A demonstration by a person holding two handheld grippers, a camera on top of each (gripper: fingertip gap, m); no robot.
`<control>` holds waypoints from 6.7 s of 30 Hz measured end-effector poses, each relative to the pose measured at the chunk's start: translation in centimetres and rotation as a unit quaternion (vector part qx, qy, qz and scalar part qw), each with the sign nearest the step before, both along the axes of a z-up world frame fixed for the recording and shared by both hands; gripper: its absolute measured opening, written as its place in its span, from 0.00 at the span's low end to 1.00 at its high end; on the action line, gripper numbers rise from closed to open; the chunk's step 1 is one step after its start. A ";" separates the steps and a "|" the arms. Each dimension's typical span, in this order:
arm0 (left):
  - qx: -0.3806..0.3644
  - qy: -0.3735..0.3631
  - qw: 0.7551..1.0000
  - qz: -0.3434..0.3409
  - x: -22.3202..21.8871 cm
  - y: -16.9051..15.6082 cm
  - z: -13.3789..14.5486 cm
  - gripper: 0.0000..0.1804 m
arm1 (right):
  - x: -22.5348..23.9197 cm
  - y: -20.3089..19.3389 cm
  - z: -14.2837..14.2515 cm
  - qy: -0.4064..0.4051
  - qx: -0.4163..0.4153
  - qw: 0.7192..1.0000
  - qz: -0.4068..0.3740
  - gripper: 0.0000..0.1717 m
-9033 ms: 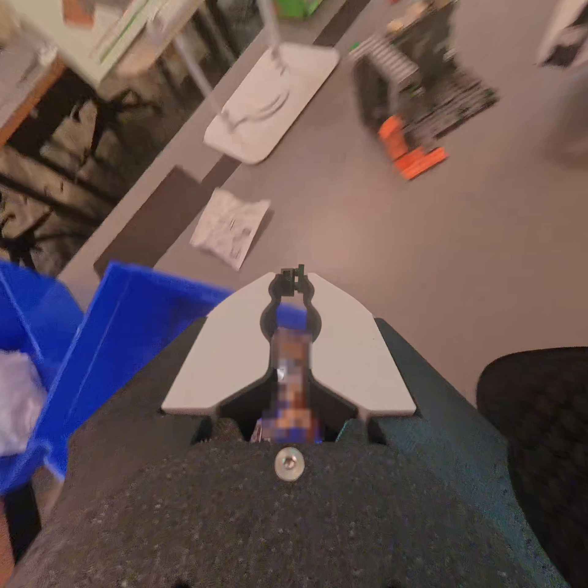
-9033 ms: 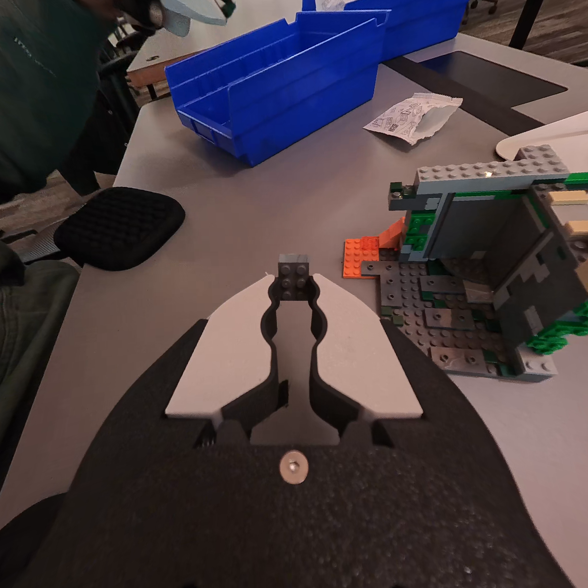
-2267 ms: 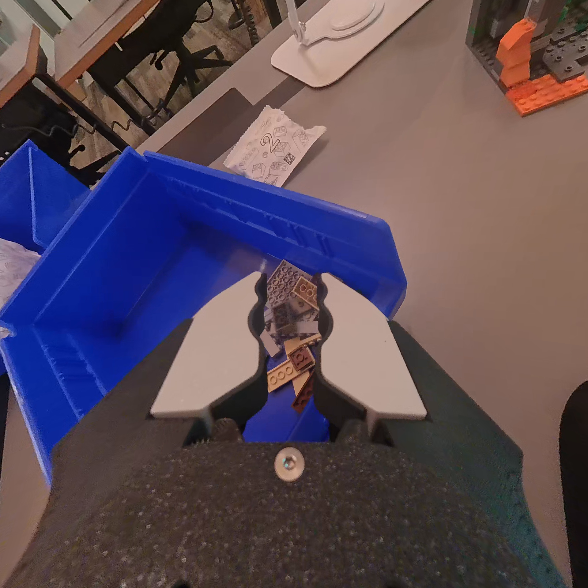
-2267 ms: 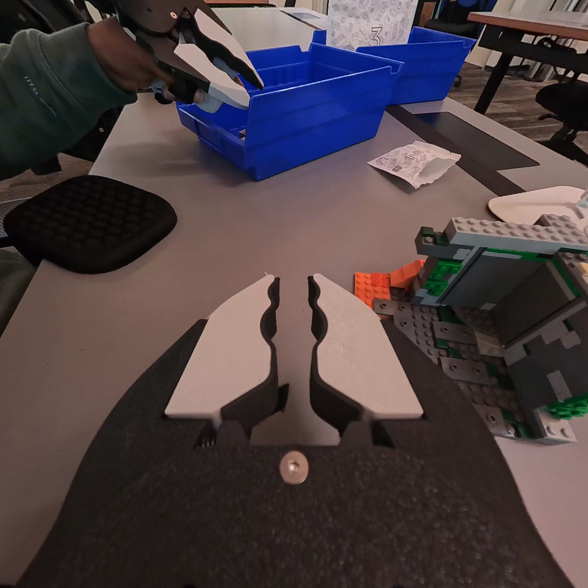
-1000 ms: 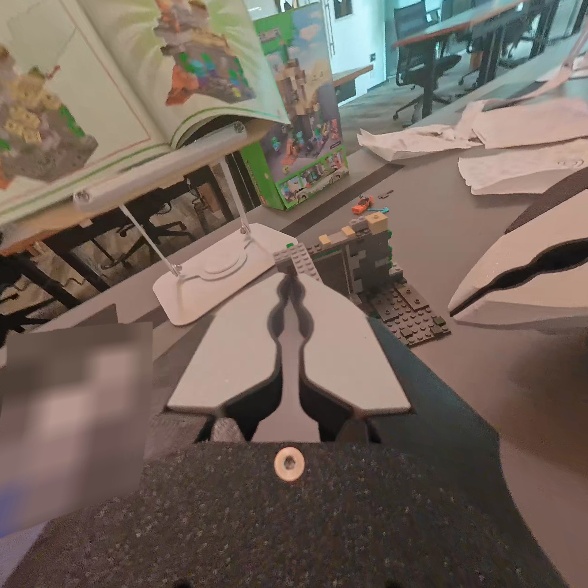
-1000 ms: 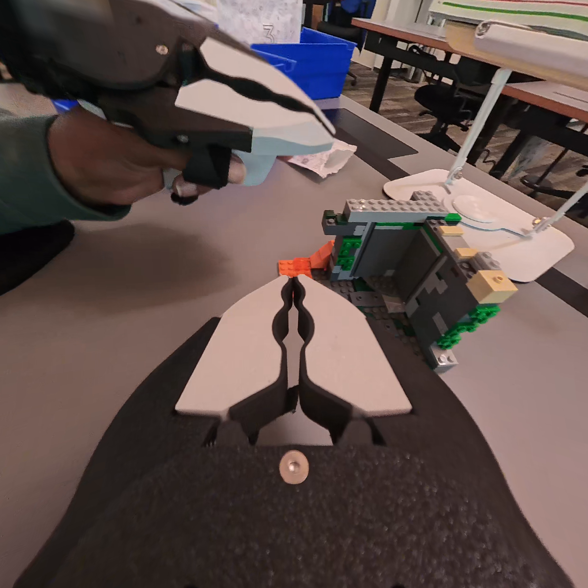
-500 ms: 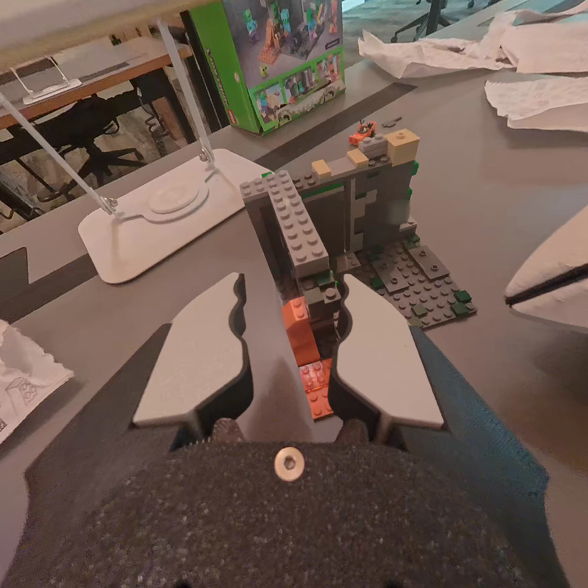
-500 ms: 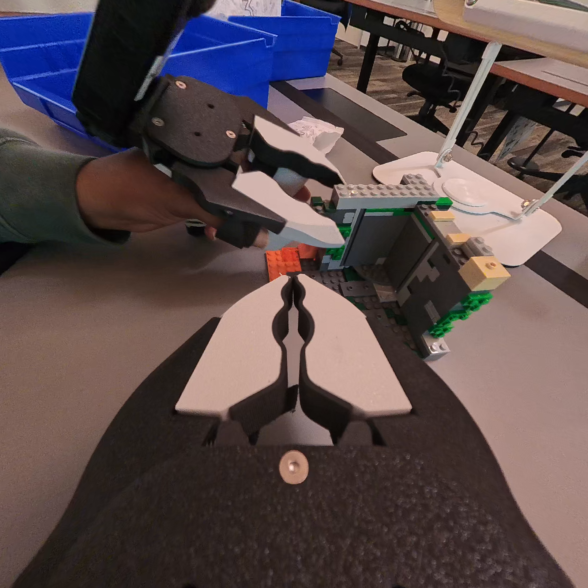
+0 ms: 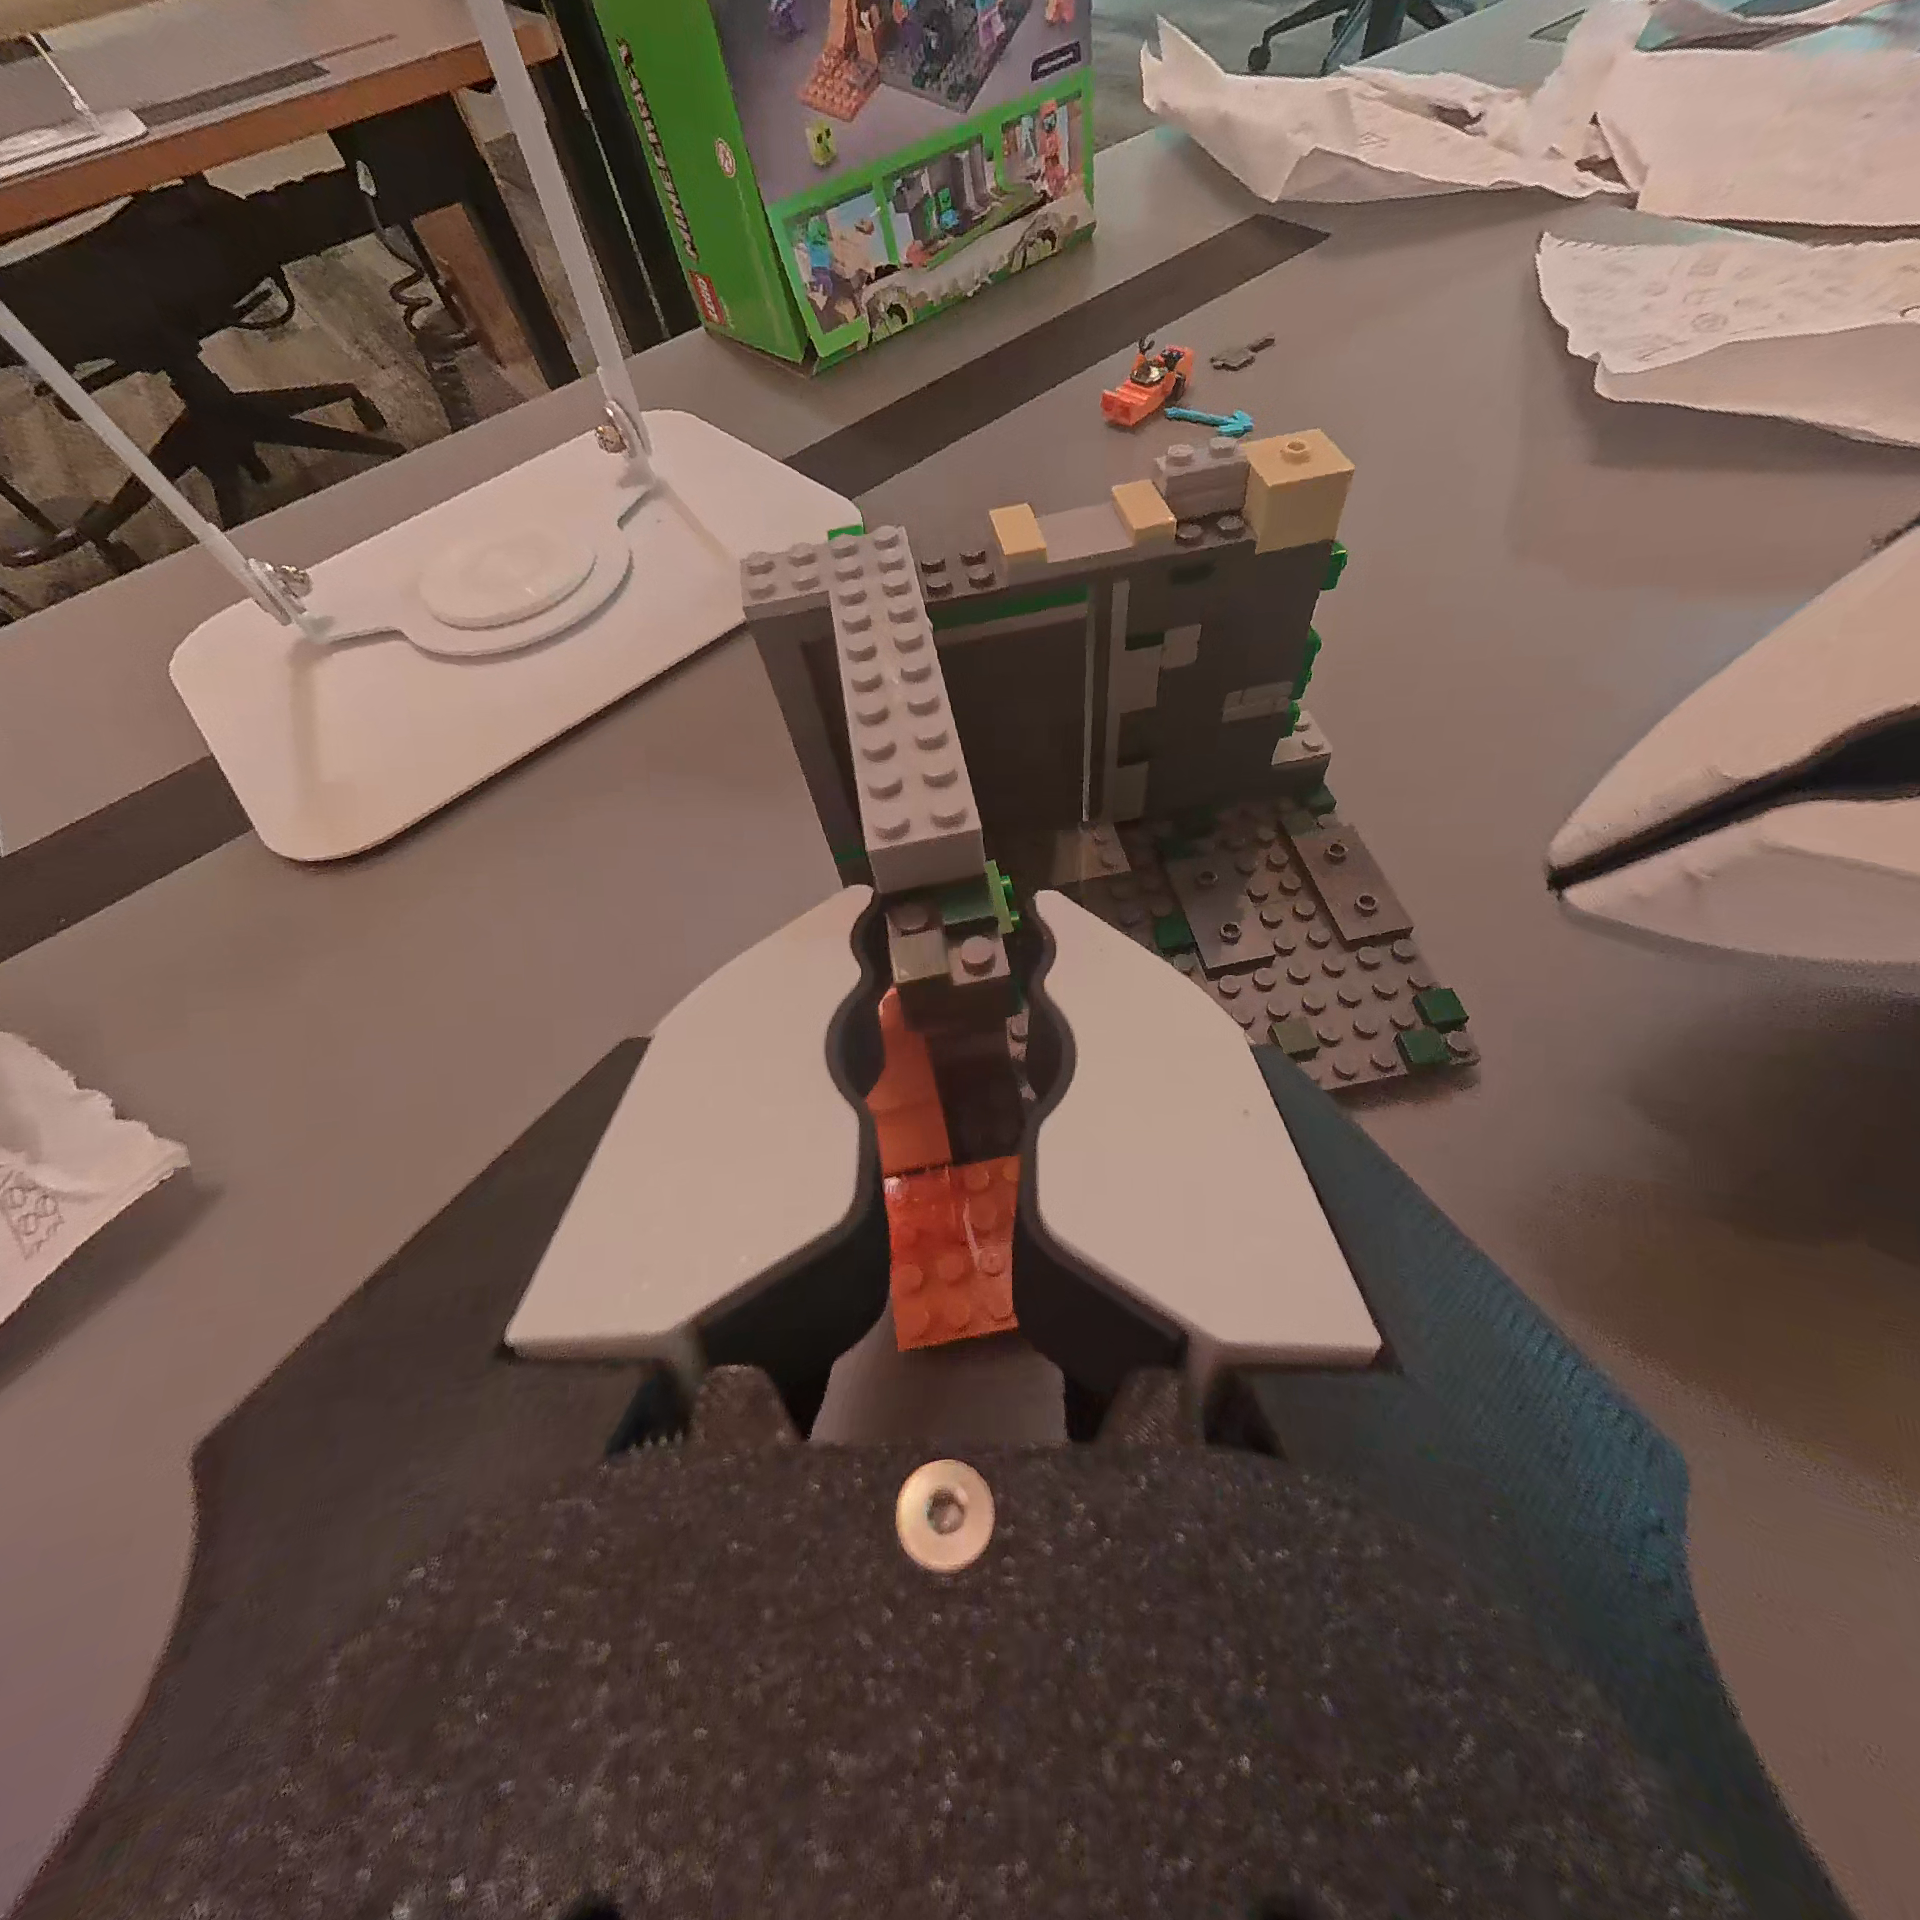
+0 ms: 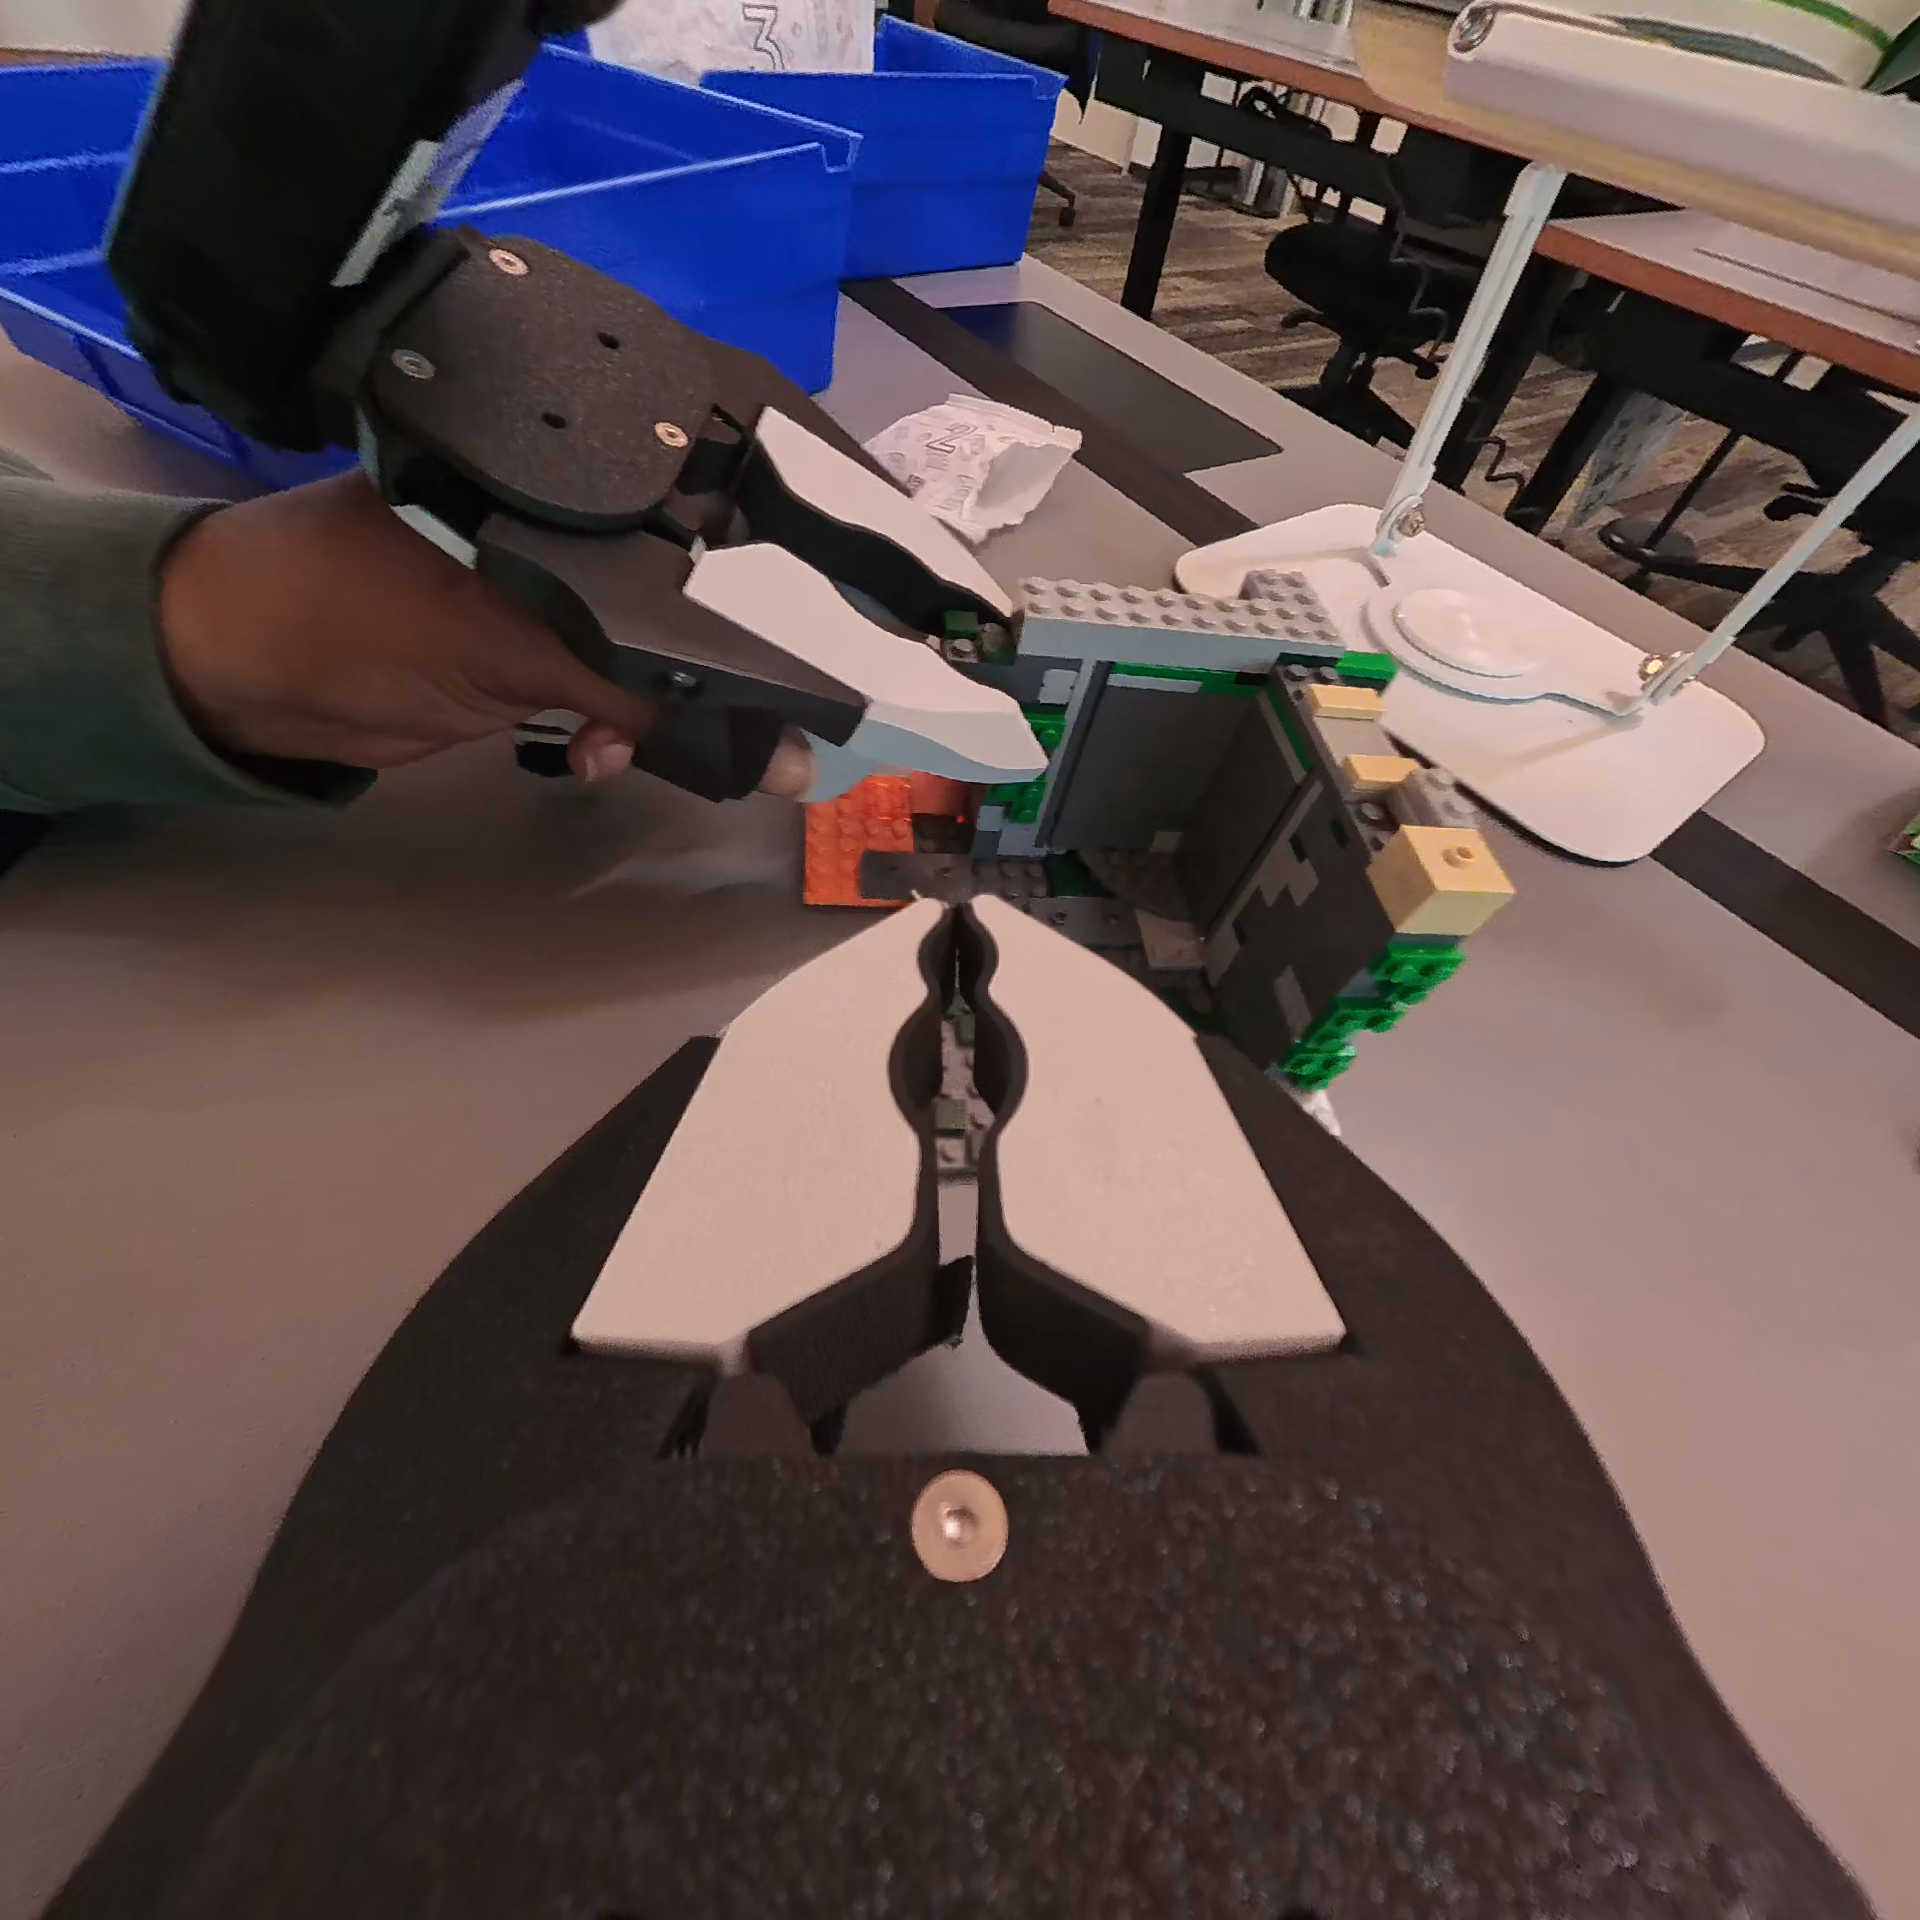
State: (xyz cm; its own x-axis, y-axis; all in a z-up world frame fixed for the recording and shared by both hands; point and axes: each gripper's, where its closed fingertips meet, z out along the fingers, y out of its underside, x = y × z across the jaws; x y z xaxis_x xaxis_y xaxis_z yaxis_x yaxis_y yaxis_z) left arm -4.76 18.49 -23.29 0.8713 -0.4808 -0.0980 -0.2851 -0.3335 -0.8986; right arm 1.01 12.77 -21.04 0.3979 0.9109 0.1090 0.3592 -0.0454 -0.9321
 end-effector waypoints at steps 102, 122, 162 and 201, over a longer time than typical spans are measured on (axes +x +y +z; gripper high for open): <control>-0.208 -0.563 0.601 -0.528 6.0 -16.1 12.3 0.12 | -1.7 -9.6 9.5 0.202 0.157 0.933 0.253 0.10; -0.186 -0.427 0.775 -0.427 6.0 -12.7 9.0 0.10 | -1.1 -6.7 7.0 0.017 0.285 0.945 0.161 0.13; -0.156 -0.336 0.805 -0.464 6.5 -14.4 9.7 0.10 | -0.5 -8.4 7.5 0.133 0.073 0.949 0.277 0.10; -0.261 -0.405 0.752 -0.450 6.8 -14.5 9.4 0.10 | -1.5 -8.2 6.9 -0.016 0.271 0.947 0.173 0.10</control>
State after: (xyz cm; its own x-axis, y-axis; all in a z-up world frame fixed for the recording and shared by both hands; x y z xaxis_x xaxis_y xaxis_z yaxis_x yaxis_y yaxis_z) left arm 2.02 4.03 -13.92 -0.1574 -0.7003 0.6963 -0.0346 -0.7008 -0.7125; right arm -0.50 4.54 -14.12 0.0754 0.7925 0.6052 0.2939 0.5623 -0.7730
